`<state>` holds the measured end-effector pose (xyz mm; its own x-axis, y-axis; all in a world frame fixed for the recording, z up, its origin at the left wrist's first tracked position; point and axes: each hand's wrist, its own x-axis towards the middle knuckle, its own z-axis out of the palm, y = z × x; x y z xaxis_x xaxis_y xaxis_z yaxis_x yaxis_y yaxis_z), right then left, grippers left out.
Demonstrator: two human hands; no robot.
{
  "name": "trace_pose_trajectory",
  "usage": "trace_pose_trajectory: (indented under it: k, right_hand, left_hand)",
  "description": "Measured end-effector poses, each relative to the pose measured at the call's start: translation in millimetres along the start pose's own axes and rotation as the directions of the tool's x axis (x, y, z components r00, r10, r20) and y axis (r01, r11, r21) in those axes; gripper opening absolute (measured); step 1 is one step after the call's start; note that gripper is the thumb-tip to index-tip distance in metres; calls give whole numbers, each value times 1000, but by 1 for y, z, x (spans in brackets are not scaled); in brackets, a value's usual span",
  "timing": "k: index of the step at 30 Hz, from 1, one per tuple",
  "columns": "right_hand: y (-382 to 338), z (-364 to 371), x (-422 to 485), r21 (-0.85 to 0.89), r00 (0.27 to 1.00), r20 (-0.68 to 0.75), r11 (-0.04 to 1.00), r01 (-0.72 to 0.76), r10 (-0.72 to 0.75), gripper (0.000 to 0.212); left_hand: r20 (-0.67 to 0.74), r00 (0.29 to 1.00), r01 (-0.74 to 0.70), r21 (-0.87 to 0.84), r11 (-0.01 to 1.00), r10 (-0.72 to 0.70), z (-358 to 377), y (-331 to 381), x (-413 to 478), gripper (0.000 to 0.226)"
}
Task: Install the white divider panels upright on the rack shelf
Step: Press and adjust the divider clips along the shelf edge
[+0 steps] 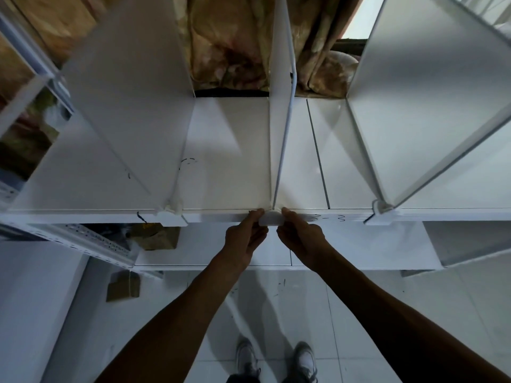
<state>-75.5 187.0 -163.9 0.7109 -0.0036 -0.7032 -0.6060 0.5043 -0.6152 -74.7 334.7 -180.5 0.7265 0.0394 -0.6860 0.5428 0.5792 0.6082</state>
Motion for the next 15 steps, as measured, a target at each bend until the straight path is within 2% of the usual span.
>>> trace_pose_trajectory:
  k: [10,15]
  right_hand:
    - [8,12,0,-6,1000,4,1000,3,-3,48]
    - [12,15,1,-5,1000,-4,1000,5,-5,52]
  left_hand:
    - [-32,999,-14,8,1000,14,-12,8,0,35]
    - [-22,1000,-6,-6,1000,6,-15,9,-2,31]
